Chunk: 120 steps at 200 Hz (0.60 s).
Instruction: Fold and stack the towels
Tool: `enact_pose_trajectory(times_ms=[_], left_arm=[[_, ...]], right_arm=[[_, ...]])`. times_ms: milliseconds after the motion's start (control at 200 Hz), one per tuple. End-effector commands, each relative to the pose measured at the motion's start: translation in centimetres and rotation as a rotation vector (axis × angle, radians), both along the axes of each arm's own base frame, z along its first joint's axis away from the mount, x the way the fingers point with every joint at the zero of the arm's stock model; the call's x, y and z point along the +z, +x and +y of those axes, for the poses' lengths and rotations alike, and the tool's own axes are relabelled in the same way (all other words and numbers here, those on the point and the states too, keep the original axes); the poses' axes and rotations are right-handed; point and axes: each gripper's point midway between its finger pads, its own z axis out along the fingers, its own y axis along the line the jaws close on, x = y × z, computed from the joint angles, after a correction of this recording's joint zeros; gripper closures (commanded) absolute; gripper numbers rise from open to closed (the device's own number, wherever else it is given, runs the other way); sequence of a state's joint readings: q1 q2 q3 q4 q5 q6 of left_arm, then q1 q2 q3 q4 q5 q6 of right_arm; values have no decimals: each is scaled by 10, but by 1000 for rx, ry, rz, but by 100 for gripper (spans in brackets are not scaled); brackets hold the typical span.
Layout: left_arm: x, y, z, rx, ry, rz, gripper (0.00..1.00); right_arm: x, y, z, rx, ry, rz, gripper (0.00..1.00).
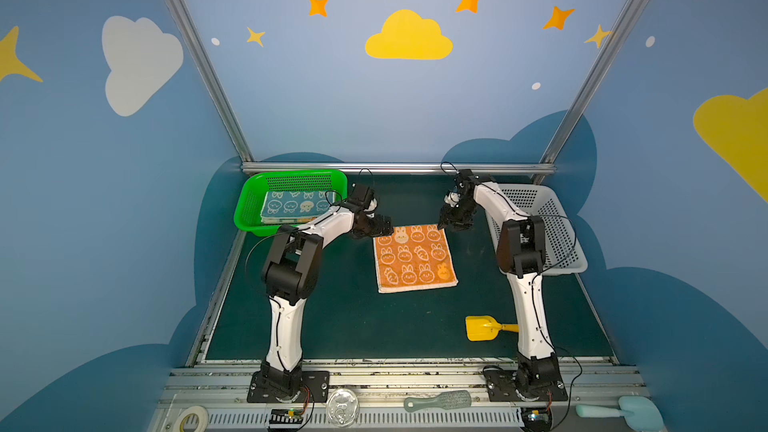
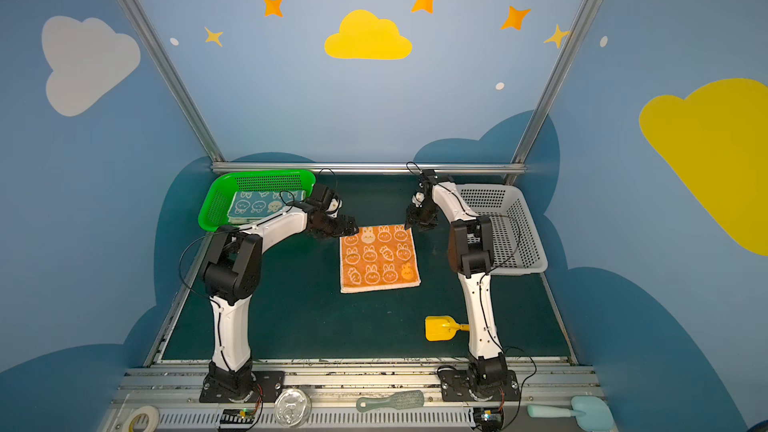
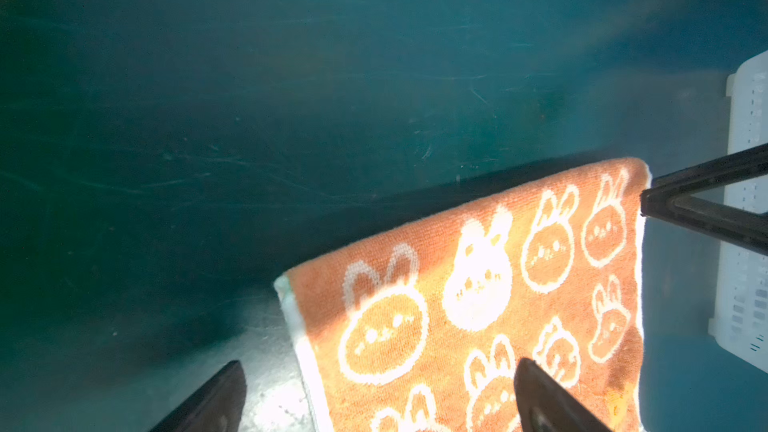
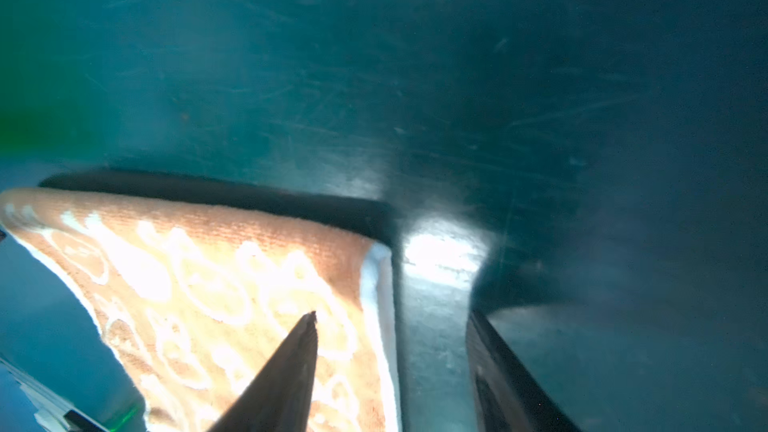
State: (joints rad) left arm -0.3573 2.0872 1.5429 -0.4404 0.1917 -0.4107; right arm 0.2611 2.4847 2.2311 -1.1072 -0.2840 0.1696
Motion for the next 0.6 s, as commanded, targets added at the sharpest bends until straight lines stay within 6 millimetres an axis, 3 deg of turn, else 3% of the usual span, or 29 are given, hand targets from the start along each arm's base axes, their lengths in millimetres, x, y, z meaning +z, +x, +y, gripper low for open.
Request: enact_pose_trajectory(times_ms=[0, 390, 596], left_arm=[[-3, 1, -1, -17, -8, 13, 0], [-7, 2, 3, -29, 7, 17, 0], [-14, 5, 4, -52, 22, 20, 0]], right_arm=[[-7, 0, 3, 43, -23, 2, 44], [-25, 8, 19, 77, -14, 2, 53], [-28, 4, 19, 76, -21, 18, 71]])
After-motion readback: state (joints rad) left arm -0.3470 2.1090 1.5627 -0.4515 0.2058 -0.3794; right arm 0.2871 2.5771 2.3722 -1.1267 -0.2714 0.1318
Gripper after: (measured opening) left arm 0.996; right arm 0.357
